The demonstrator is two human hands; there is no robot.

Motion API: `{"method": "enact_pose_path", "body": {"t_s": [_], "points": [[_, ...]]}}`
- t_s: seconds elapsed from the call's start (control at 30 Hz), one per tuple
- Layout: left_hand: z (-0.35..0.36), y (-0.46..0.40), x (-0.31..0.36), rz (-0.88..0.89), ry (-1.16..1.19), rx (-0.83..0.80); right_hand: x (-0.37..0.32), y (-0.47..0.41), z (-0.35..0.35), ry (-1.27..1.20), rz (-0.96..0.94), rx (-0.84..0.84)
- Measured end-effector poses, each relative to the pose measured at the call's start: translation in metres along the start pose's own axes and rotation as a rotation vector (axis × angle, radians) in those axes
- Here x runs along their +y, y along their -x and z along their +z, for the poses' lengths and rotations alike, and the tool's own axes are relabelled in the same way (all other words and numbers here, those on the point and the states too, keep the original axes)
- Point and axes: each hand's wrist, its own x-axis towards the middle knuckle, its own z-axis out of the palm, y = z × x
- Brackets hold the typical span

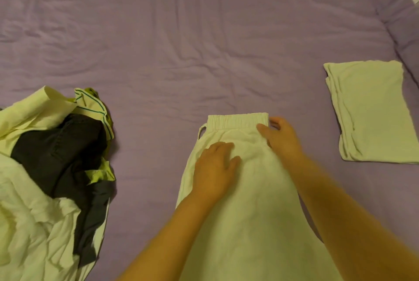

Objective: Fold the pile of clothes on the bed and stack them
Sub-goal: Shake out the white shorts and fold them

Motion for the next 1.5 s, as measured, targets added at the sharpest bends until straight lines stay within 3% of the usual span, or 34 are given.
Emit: {"method": "enact_pose_path", "body": {"t_s": [0.1,0.2,0.33,0.6,0.77,1.0,1.17,1.33,1.5], "points": [[-0.011,-0.005,0.015,-0.383,0.653,-0.241,-0.025,-0.01,-0.001,-0.017,0.195,-0.166],[-0.018,-0.01,0.017,-0.463,0.89,-0.183,-0.038,-0.009,-0.007,-0.179,0.34,-0.258],[-0.028,-0.004,0.018,-0.42,1.022,-0.158,-0.037,0.015,-0.021,-0.373,0.265,-0.408],[-0.05,0.037,0.049,-0.204,0.75,-0.112,-0.036,0.102,-0.058,-0.24,-0.051,-0.442],[-0.059,0.085,0.058,-0.275,0.782,-0.12,-0.021,0.163,-0.076,-0.123,-0.137,-0.454],[-0.042,0.147,0.052,-0.469,0.757,-0.083,0.034,0.211,-0.081,-0.122,-0.029,-0.527],[-0.011,0.187,0.035,-0.584,0.683,0.067,0.078,0.231,-0.085,-0.135,-0.04,-0.286],[0.024,0.232,0.015,-0.515,0.613,0.143,0.11,0.253,-0.077,-0.155,0.027,-0.033],[0.031,0.234,-0.007,-0.419,0.582,0.077,0.125,0.251,-0.064,-0.34,0.233,-0.096]]}}
